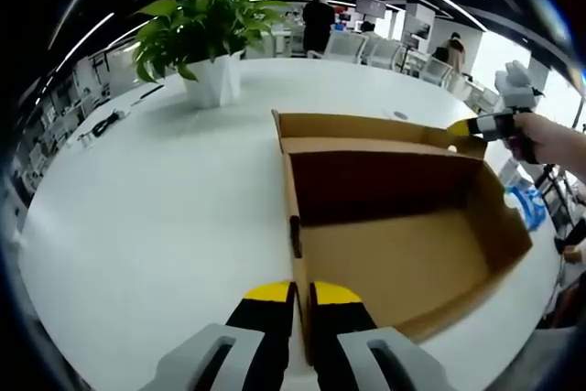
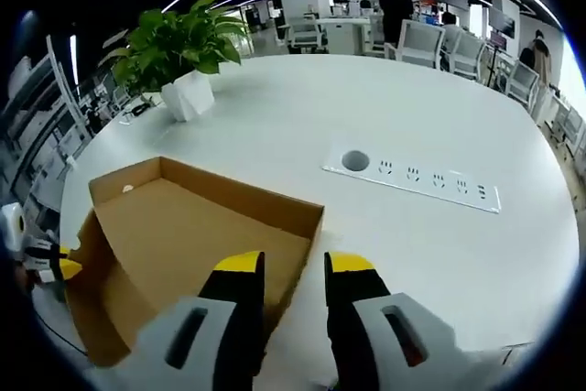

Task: Operate the shoe box by opening the lid, removing the specified soft item, and placing it in the target area until the item is outside and the box remains undamaged.

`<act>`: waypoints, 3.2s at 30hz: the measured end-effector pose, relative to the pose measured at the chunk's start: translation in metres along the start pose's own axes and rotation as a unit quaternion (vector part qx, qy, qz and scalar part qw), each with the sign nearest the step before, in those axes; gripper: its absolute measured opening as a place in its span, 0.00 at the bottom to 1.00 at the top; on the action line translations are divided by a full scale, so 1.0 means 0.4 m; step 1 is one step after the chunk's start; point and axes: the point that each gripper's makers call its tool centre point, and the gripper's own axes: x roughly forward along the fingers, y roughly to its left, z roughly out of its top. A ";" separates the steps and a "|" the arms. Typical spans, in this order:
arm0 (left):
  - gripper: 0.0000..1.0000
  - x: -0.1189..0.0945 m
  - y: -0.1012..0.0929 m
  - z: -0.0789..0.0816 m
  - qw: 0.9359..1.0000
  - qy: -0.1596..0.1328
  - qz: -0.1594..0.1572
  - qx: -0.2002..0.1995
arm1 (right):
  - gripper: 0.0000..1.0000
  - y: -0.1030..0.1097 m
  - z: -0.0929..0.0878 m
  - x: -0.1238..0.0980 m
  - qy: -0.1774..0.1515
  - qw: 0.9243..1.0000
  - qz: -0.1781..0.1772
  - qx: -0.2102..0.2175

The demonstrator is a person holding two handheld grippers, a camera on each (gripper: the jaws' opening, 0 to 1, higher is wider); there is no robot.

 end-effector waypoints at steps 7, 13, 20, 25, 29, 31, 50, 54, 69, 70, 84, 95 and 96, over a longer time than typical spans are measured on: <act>0.06 0.000 -0.005 0.000 1.000 -0.001 -0.001 -0.001 | 0.15 -0.002 -0.017 0.021 0.024 1.000 0.000 0.007; 0.06 0.000 -0.005 0.000 1.000 -0.001 -0.001 -0.001 | 0.11 -0.006 -0.022 0.034 0.040 0.999 -0.009 0.004; 0.06 0.000 -0.005 -0.001 1.000 -0.001 -0.001 -0.002 | 0.05 -0.018 -0.022 0.040 0.049 0.999 -0.022 0.001; 0.06 0.005 -0.001 0.001 1.000 0.000 0.000 -0.003 | 0.02 -0.019 -0.012 0.034 0.038 0.999 -0.034 0.000; 0.06 0.010 0.000 0.001 1.000 0.001 0.000 -0.001 | 0.02 -0.026 0.014 0.039 0.016 0.999 -0.042 0.001; 0.06 0.013 0.003 0.002 1.000 0.001 -0.001 -0.002 | 0.01 -0.031 0.036 0.039 0.000 0.999 -0.044 0.008; 0.05 0.008 0.010 0.002 1.000 0.002 0.012 -0.013 | 0.00 0.003 0.153 -0.116 -0.184 0.980 -0.044 0.058; 0.05 0.009 0.015 0.002 1.000 0.002 0.016 -0.016 | 0.00 0.010 0.164 -0.140 -0.211 0.975 -0.042 0.054; 0.04 0.000 0.020 -0.003 0.999 0.004 0.036 -0.020 | 0.00 0.088 0.142 -0.265 -0.310 0.950 -0.012 0.042; 0.04 0.000 0.021 -0.003 0.999 0.005 0.037 -0.022 | 0.00 0.098 0.135 -0.281 -0.320 0.946 -0.008 0.041; 0.04 0.000 0.032 -0.001 0.999 0.004 0.049 -0.024 | 0.00 0.122 0.097 -0.359 -0.366 0.930 0.012 0.037; 0.04 0.011 0.040 0.005 0.998 0.006 0.051 -0.026 | 0.00 0.152 0.079 -0.390 -0.386 0.922 0.009 -0.019; 0.04 0.011 0.040 0.005 0.998 0.006 0.051 -0.026 | 0.00 0.154 0.076 -0.393 -0.387 0.922 0.008 -0.024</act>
